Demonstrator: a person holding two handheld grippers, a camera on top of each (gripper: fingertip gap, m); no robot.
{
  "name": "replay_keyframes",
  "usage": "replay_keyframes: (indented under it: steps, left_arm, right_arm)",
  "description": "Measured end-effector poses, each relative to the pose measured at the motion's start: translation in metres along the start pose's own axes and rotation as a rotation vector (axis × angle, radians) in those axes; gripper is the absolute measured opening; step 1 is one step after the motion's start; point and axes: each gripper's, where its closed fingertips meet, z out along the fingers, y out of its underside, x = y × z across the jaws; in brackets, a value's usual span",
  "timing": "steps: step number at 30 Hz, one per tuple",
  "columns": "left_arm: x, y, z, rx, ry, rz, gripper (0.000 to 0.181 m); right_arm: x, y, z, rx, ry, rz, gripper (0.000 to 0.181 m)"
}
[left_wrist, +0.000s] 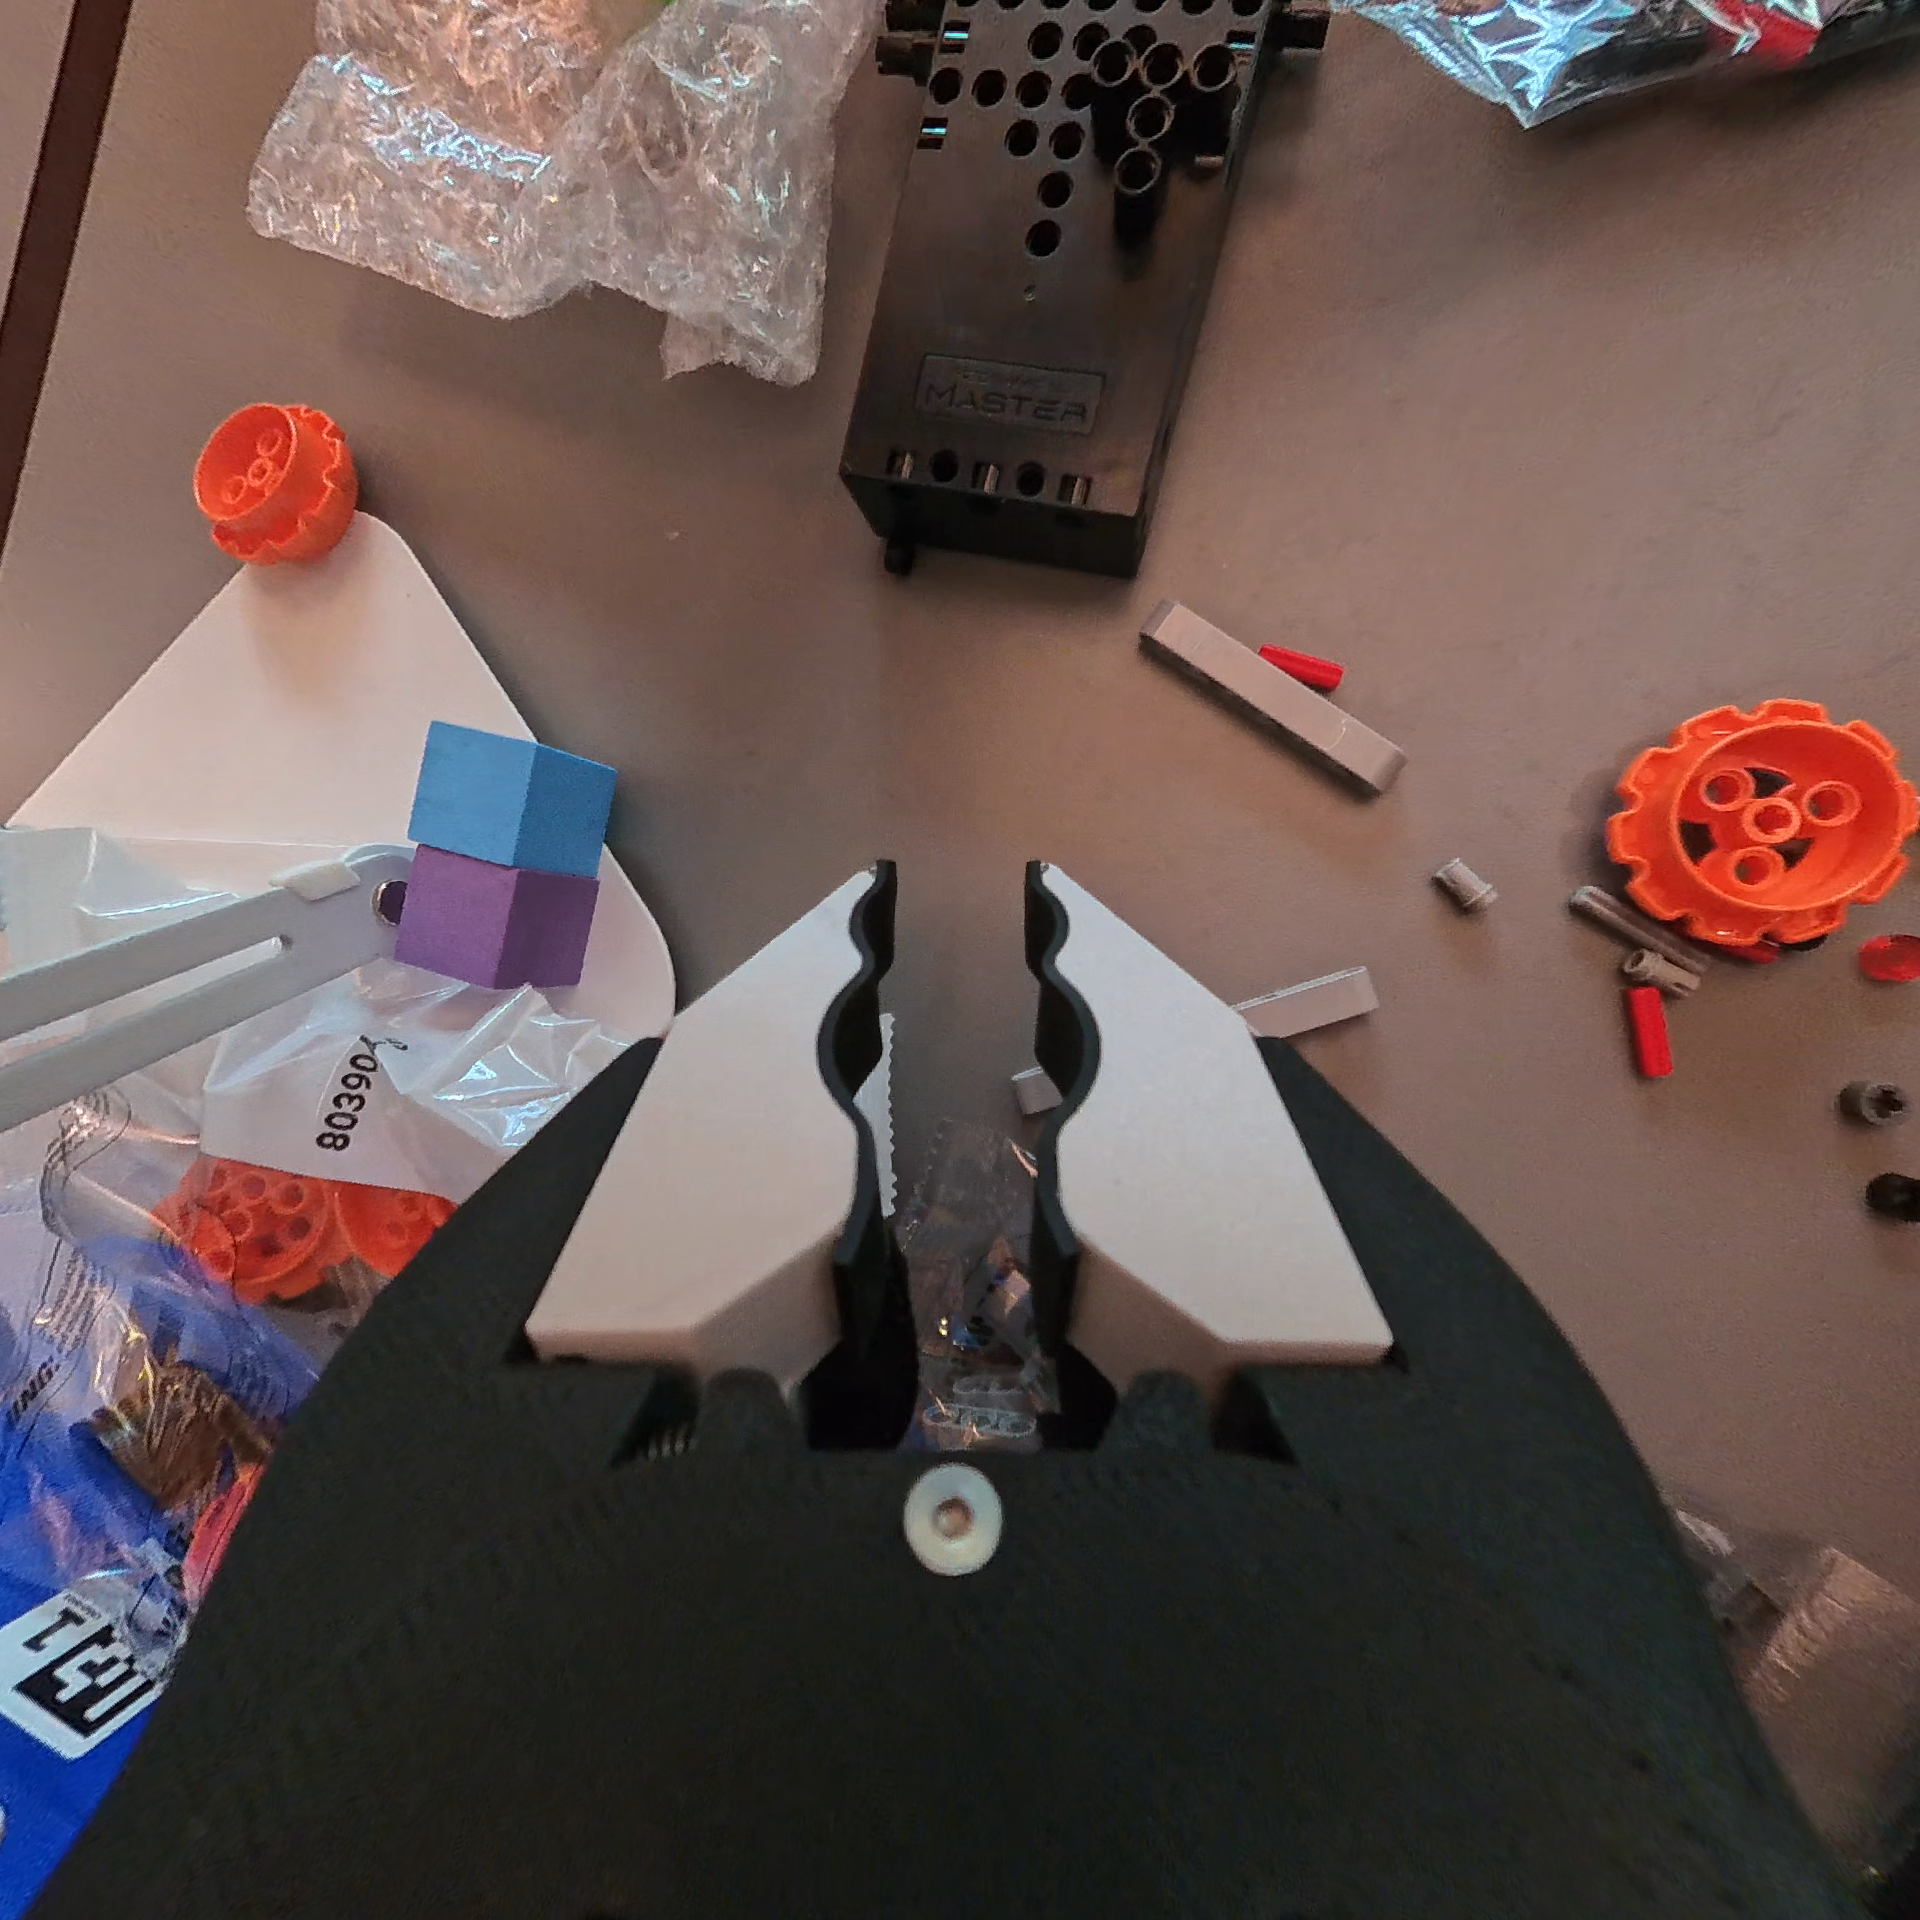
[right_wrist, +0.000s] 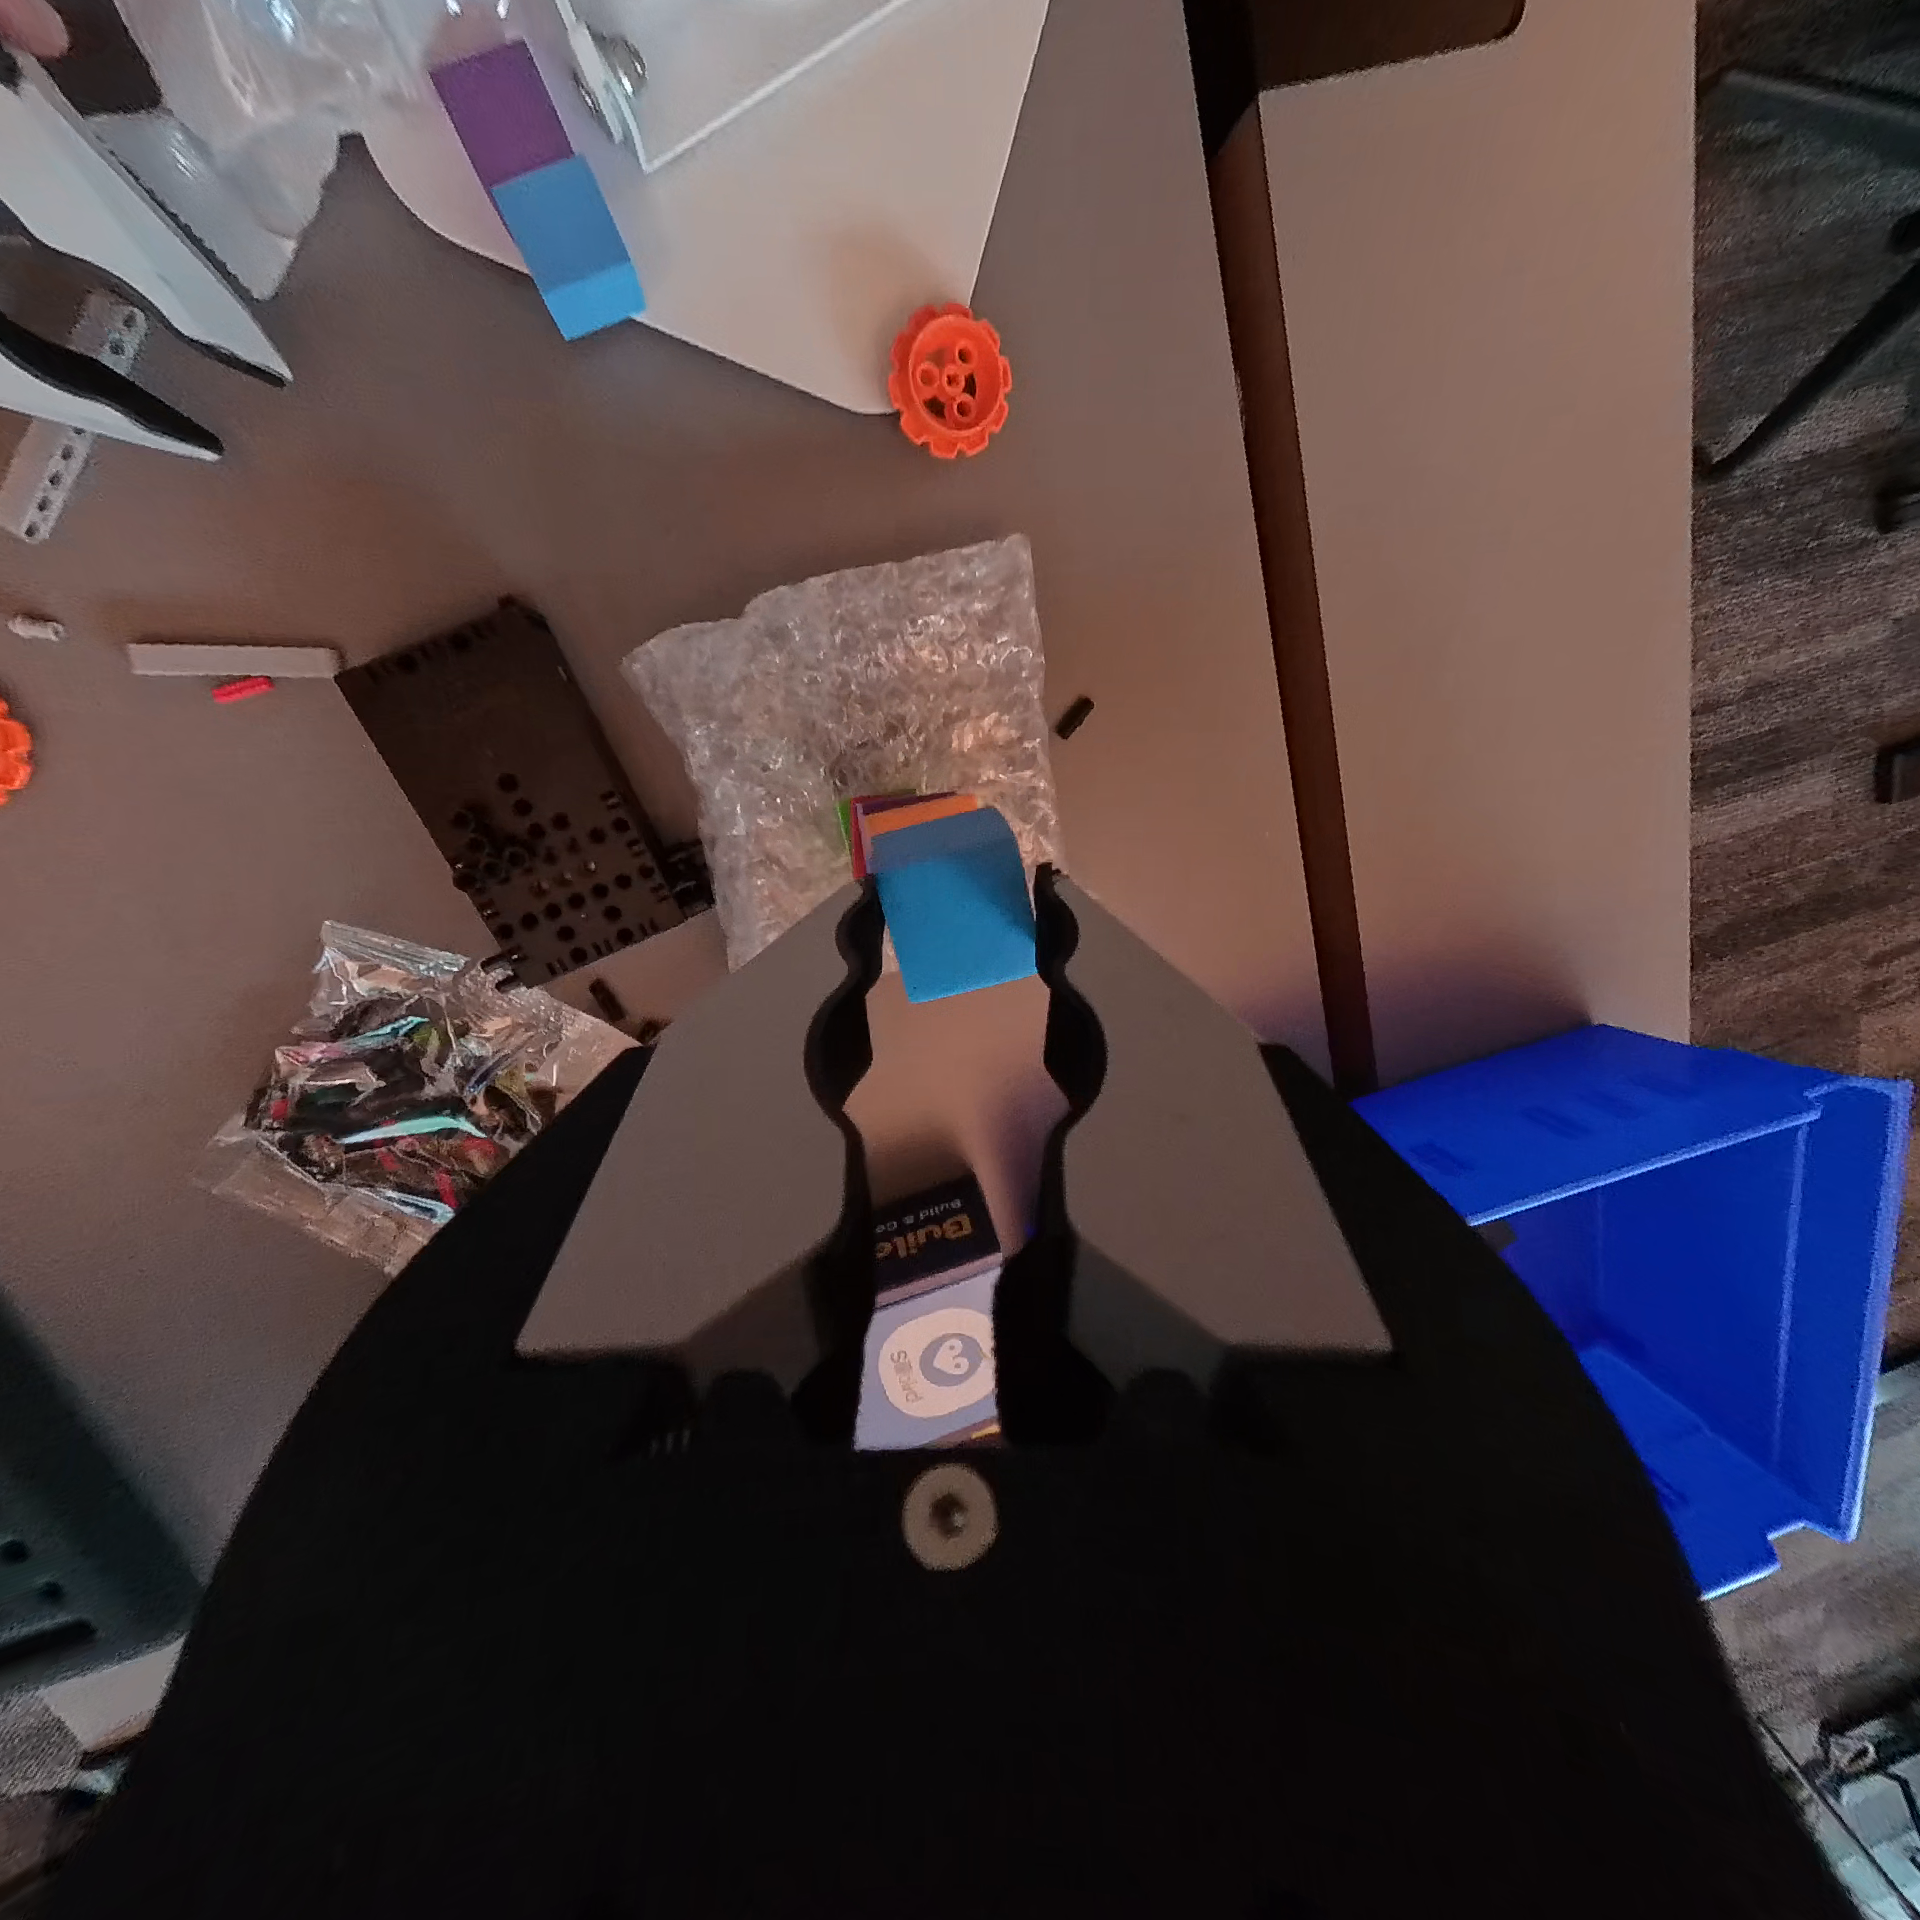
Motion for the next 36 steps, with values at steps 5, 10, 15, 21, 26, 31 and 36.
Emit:
replay_keyframes:
  steps: [5, 10, 15, 21, 26, 31, 36]
  left_arm:
    - [0.0, 0.001, 0.001, -0.005, 0.001, 0.001, 0.023]
    - [0.001, 0.002, 0.001, -0.008, 0.003, 0.001, 0.023]
    - [0.001, 0.002, 0.001, -0.009, 0.005, 0.001, 0.023]
    - [0.001, 0.002, 0.001, -0.009, 0.006, 0.0, 0.024]
    - [-0.003, 0.004, -0.003, -0.003, -0.004, -0.011, 0.023]
    - [-0.007, 0.007, -0.012, 0.007, -0.018, -0.032, 0.023]
    - [-0.008, 0.015, -0.02, 0.0, -0.011, -0.062, 0.022]
  right_arm:
    - [0.0, 0.006, 0.009, -0.056, -0.032, -0.002, 0.028]
    - [-0.001, 0.007, 0.017, -0.083, -0.06, 0.001, 0.028]
    - [-0.001, 0.008, 0.023, -0.097, -0.066, 0.011, 0.029]
    - [-0.001, 0.006, 0.021, -0.083, -0.067, 0.016, 0.034]
    - [0.0, -0.004, 0.0, -0.017, 0.012, 0.018, 0.035]
    - [-0.058, -0.036, -0.01, 0.16, -0.085, -0.047, 0.038]
    - [-0.101, -0.077, 0.026, 0.341, -0.109, -0.059, 0.045]
